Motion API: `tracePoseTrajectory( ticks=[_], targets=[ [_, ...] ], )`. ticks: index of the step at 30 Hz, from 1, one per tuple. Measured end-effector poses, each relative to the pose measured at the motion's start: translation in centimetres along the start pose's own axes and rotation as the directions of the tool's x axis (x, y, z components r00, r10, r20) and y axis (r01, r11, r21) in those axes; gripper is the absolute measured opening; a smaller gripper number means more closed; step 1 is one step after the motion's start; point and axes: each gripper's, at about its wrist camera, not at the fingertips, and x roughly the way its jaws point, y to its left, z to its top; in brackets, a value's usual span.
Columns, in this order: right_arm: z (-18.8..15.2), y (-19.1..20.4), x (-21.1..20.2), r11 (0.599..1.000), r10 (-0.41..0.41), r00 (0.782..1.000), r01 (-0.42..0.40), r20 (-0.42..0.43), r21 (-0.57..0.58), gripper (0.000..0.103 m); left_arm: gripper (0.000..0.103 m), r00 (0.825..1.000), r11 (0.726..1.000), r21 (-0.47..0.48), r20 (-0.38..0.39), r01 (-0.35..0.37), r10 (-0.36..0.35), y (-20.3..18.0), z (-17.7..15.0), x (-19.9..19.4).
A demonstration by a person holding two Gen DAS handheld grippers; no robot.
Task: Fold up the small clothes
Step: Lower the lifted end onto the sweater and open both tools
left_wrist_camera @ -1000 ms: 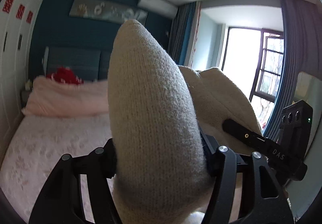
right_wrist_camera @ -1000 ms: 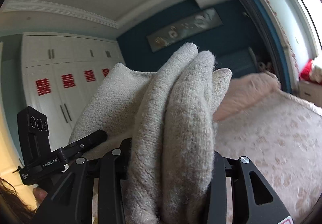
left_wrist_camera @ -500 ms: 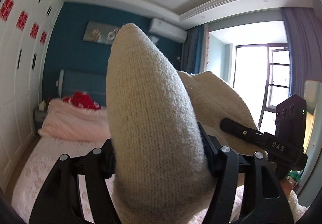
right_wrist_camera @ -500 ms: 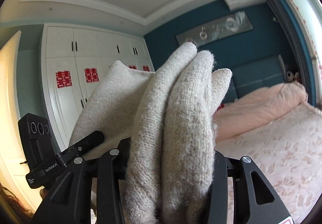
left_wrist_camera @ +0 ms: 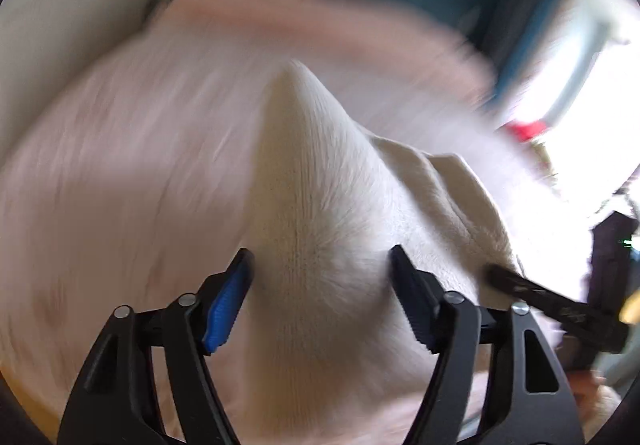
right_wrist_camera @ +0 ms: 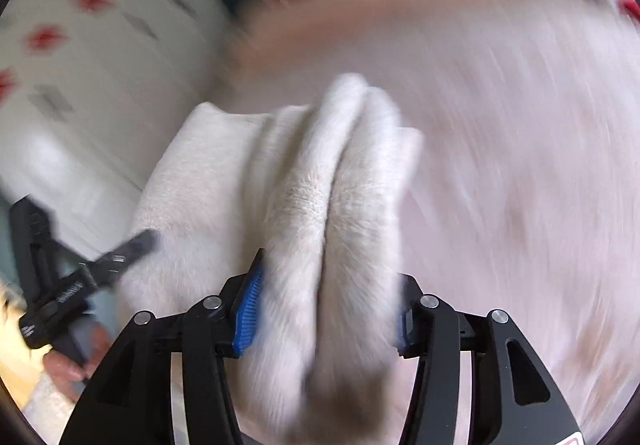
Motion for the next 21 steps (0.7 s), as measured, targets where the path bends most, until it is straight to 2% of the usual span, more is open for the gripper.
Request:
tracePoseTrajectory(
  ticks=[1,2,3,4,5,8,11,12,13,14,15,16,17,19,21],
  targets=[
    [-1.0,-1.4,-0.2,0.998,0.044,0.999,-0.045,0.019,0.033,0.049,0.056,0.997,0.998,-0.012,-0.048,-0.056,0.055,1.2,-1.4,1.4],
    [-1.6,-2.4,-1.3,0.993,0.08,0.995,-0.085,0.065,0.076,0.048,0.06,0.999,0.999,-0.038,-0.042,-0.02,0.019,2.3,-2.6,1.4],
    [-1.8,-2.9,-2.7,0.994,0.025,0.996,-0.034,0.087,0.103,0.052,0.06,1.0,0.996,-0.088,0.004,0.027,-0.027,3.3,-3.3,-0.1],
    [-1.5,-3.0,-3.9,0.994,0.013,0.995,-0.024,0.104,0.106,0.052,0.059,1.0,0.994,-0.107,0.006,0.001,0.0,3.6,-3.3,-1.1],
    [-1.1,-2.8,-4.9,0.993,0.041,0.992,-0.053,0.12,0.101,0.052,0.059,1.0,0.994,-0.11,0.005,-0.016,0.016,3.7,-3.1,-1.9],
    [0.9,-0.1,-6.7,0.992,0.12,0.98,-0.125,0.159,0.025,0.052,0.061,0.997,0.996,-0.073,0.064,0.051,-0.047,2.0,-2.1,-4.9],
    [2.7,3.5,-5.5,0.983,0.177,0.976,-0.169,0.127,-0.065,0.051,0.064,0.994,0.998,-0.004,0.086,0.06,-0.06,-1.4,-0.9,-5.5],
    [2.5,4.5,-4.9,0.983,0.168,0.98,-0.158,0.105,-0.096,0.043,0.065,0.995,0.998,0.022,0.073,0.061,-0.062,-2.8,-0.5,-4.8],
    [2.3,5.4,-3.5,0.984,0.129,0.99,-0.119,0.063,-0.136,0.032,0.065,0.997,0.998,0.037,0.061,0.049,-0.051,-3.4,-0.3,-4.1],
    [2.0,5.9,-2.0,0.983,0.079,0.997,-0.075,0.017,-0.167,0.025,0.065,0.999,0.998,0.055,0.038,0.022,-0.024,-4.1,-0.4,-3.0],
    [1.5,5.7,0.4,0.983,0.01,0.999,-0.018,-0.043,-0.184,0.012,0.065,1.0,0.997,0.078,-0.008,-0.009,0.009,-4.5,-0.5,-1.1],
    [1.2,5.0,1.8,0.985,-0.009,0.997,-0.003,-0.07,-0.173,0.005,0.065,0.997,0.995,0.095,-0.069,-0.028,0.034,-4.8,-1.3,0.9],
    [1.2,4.5,2.1,0.989,0.01,0.998,-0.02,-0.067,-0.144,0.005,0.065,0.994,0.993,0.104,-0.088,-0.048,0.057,-5.0,-1.7,1.7],
    [1.9,4.4,0.0,0.996,0.042,0.999,-0.044,-0.029,-0.082,0.005,0.065,0.989,0.974,0.188,-0.054,-0.129,0.141,-6.0,-2.6,2.4],
    [2.3,5.5,-2.7,0.992,0.051,0.998,-0.047,0.026,-0.117,0.006,0.066,0.985,0.952,0.263,-0.03,-0.155,0.169,-7.3,-3.0,1.4]
  ],
)
